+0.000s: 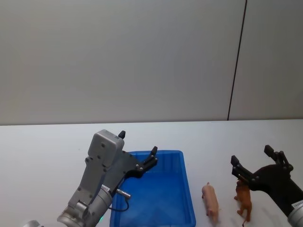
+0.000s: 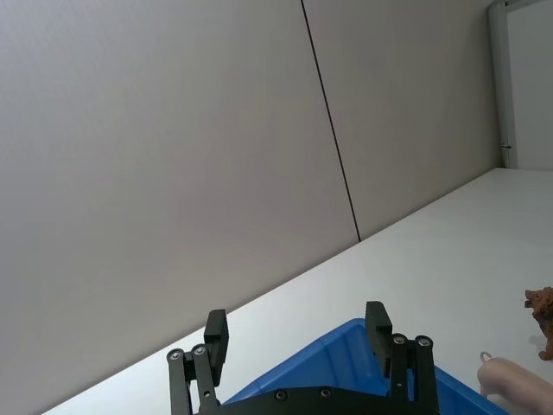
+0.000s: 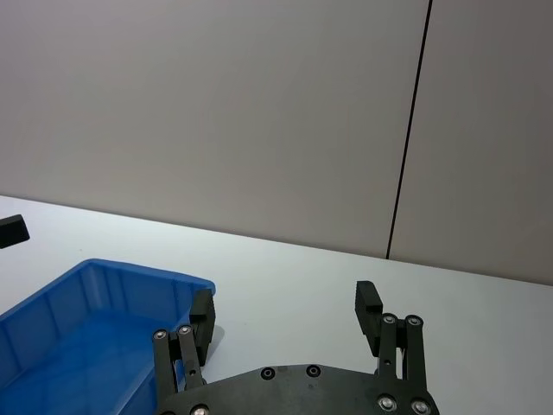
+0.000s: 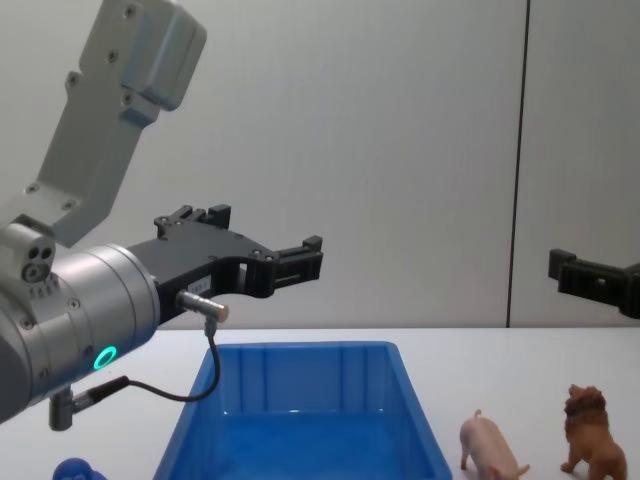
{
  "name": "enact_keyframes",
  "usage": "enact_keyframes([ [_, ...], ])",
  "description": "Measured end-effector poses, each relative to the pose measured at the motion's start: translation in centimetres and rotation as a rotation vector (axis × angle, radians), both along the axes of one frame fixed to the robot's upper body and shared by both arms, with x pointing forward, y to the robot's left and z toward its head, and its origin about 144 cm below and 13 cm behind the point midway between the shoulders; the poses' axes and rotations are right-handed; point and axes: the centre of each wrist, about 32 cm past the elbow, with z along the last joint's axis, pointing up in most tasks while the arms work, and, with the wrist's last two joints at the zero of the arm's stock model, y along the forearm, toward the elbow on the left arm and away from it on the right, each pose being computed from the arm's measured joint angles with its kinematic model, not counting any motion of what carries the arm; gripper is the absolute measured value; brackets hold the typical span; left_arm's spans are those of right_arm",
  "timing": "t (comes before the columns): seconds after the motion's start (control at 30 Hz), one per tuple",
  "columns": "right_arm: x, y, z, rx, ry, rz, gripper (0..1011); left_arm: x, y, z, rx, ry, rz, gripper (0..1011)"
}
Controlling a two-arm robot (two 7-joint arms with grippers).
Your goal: Pick up the two dolls from the table and place them into the box.
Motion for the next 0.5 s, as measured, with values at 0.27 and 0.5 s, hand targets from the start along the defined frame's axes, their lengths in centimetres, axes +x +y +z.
enact_keyframes([
  [0.27, 0.0, 0.0, 0.0, 0.0, 0.0, 0.0, 1001, 0.0, 0.0, 0.0, 0.0, 0.0, 0.0, 1001],
  [0.5, 0.0, 0.0, 0.0, 0.0, 0.0, 0.0, 1001, 0.0, 0.0, 0.0, 0.0, 0.0, 0.0, 1001],
])
